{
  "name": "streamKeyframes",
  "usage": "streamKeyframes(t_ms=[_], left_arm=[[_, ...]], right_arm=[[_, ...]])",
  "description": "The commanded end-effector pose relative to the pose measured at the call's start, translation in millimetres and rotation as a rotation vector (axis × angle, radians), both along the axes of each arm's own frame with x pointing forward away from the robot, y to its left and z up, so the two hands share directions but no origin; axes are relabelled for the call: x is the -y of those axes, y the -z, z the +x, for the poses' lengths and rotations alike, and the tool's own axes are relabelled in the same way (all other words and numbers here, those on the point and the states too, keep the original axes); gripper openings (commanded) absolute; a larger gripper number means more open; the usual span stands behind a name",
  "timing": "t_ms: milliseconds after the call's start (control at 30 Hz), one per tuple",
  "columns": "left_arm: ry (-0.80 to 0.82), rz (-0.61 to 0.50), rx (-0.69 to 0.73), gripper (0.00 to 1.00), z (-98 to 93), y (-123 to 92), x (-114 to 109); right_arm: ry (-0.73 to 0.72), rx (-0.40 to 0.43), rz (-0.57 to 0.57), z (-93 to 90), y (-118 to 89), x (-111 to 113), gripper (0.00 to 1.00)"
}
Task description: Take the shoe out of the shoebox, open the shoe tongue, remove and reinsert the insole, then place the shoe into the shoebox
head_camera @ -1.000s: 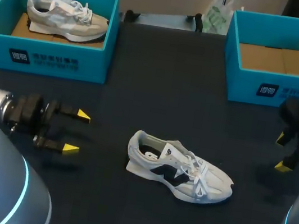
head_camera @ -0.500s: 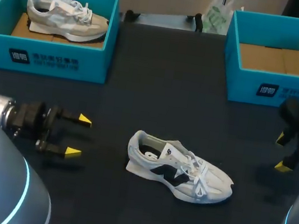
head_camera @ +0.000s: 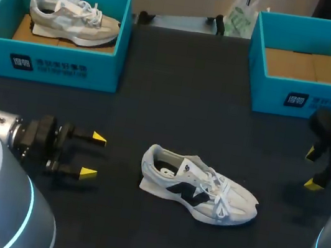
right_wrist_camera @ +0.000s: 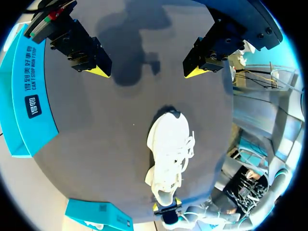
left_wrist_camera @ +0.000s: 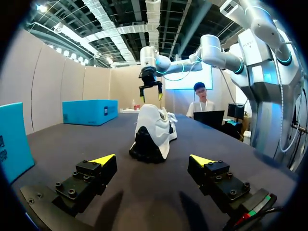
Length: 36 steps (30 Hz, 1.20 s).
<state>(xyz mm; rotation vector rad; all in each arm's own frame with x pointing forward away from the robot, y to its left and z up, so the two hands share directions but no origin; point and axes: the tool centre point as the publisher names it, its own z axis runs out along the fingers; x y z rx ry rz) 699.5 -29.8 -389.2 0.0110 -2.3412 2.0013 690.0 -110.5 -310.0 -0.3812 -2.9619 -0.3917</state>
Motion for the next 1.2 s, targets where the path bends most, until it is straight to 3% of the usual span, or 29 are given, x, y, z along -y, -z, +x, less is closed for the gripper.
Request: streamKeyframes(t_ms=[33, 367, 800, 1200], left_arm=[[-0.002, -0.005, -0.001, 1.00, 1.8, 1, 5], [-0.001, -0.008, -0.025, 1.00, 5.8, 7, 25], [-0.001, -0.008, -0.025, 1.00, 5.8, 7, 25], [0.012, 0.004, -0.013, 1.00, 16.1, 18, 54]], right_arm=[[0.000, 0.001, 0.000, -0.8, 0, 0, 1.00], [0.000, 0.001, 0.000, -0.8, 0, 0, 1.00], [0.000, 0.001, 0.000, -0.8, 0, 0, 1.00], [0.000, 0.001, 0.000, -0.8, 0, 0, 1.00]])
